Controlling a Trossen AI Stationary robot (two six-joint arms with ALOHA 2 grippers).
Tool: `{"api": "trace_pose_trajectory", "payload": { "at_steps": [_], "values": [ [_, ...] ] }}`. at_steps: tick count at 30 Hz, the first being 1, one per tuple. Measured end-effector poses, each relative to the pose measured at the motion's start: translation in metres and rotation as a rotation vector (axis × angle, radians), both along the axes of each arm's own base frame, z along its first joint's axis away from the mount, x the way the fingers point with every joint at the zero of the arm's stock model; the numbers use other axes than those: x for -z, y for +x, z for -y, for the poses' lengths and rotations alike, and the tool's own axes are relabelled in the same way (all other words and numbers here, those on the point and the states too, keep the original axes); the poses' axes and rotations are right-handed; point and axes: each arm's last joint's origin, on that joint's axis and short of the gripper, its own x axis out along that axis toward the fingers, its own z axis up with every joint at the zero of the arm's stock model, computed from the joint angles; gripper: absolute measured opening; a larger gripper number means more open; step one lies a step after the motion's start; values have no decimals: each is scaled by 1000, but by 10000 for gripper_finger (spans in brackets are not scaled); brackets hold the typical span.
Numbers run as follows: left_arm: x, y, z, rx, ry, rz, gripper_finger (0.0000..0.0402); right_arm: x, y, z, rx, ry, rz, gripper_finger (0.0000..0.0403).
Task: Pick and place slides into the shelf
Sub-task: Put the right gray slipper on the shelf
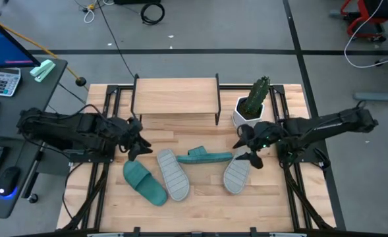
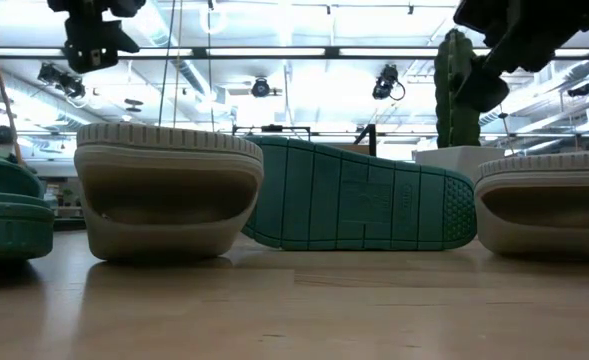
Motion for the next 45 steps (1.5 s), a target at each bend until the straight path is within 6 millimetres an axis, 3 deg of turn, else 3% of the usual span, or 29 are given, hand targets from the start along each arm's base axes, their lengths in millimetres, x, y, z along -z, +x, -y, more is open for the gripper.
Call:
{"api": "trace_pose_trajectory", "payload": {
  "at_steps": [7, 12, 17, 23, 28, 34, 39, 45],
  "values": [
    [4, -3, -1, 1, 16, -47, 192, 10, 10, -12, -16, -112, -42, 258],
    [6, -5, -1, 14, 38, -76, 194, -2, 8, -26, -109, -145, -89, 258],
    [7, -5, -1, 28, 69, -84, 191, -14, -9, -44, -227, -189, -246, 258],
    [7, -5, -3, -13, 111, -79, 195, -10, -34, -77, -330, -125, -375, 258],
    [7, -5, -4, -38, 130, -76, 195, -5, -43, -104, -385, -128, -428, 245],
    [8, -4, -5, -71, 142, -82, 190, 14, -51, -132, -580, -389, -405, 231],
    [9, -3, -5, -97, 130, -86, 192, 29, -47, -141, -593, -632, -358, 233],
    [9, -3, -5, -132, 118, -88, 186, 34, -39, -147, -546, -640, -325, 227]
  ]
}}
